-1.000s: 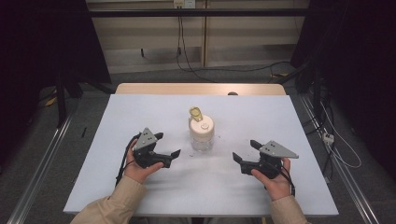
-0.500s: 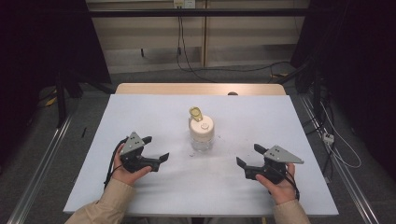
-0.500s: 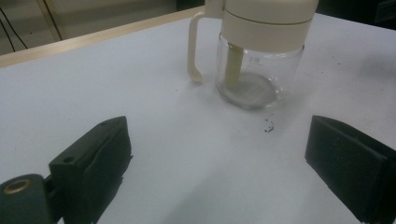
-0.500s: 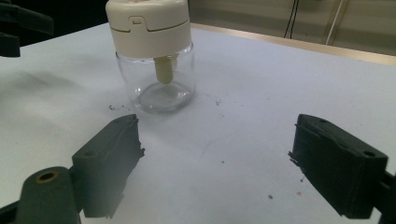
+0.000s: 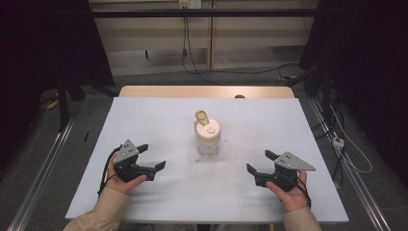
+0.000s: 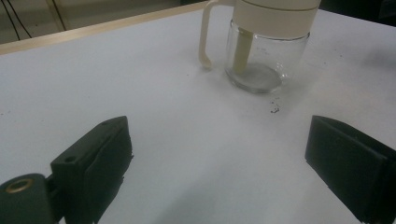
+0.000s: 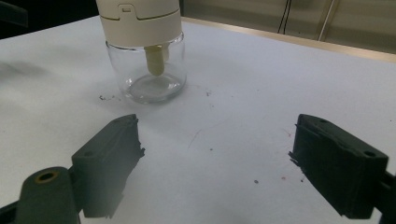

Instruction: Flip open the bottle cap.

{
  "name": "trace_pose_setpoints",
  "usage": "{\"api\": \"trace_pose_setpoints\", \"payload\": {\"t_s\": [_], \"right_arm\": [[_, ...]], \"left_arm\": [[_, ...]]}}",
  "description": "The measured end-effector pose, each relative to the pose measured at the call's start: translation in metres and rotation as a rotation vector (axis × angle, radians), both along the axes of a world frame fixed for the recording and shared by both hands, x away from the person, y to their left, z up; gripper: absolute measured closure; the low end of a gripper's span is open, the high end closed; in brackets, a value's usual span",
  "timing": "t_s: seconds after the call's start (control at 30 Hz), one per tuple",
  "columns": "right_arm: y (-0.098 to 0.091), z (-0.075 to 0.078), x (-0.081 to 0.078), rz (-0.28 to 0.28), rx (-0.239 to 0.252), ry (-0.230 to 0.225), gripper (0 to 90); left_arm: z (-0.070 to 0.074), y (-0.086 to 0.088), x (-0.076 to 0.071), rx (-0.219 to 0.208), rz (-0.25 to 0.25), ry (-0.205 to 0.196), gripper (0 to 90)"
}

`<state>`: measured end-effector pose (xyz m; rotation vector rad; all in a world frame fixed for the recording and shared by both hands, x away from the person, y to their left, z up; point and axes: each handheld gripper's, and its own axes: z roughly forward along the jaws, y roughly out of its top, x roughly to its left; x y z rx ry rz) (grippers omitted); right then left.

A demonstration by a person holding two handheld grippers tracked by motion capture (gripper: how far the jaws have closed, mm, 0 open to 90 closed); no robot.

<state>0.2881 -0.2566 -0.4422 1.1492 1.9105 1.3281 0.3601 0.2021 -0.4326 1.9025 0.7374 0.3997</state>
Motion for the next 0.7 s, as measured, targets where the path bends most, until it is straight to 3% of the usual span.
{"api": "trace_pose_setpoints", "payload": {"t_s": [0.7], "right_arm": [[-0.017, -0.003, -0.011, -0.017, -0.004, 0.009, 14.6]], "left_arm": [[-0.003, 0.028, -0.008, -0.002, 0.044, 0.014, 6.9]]}}
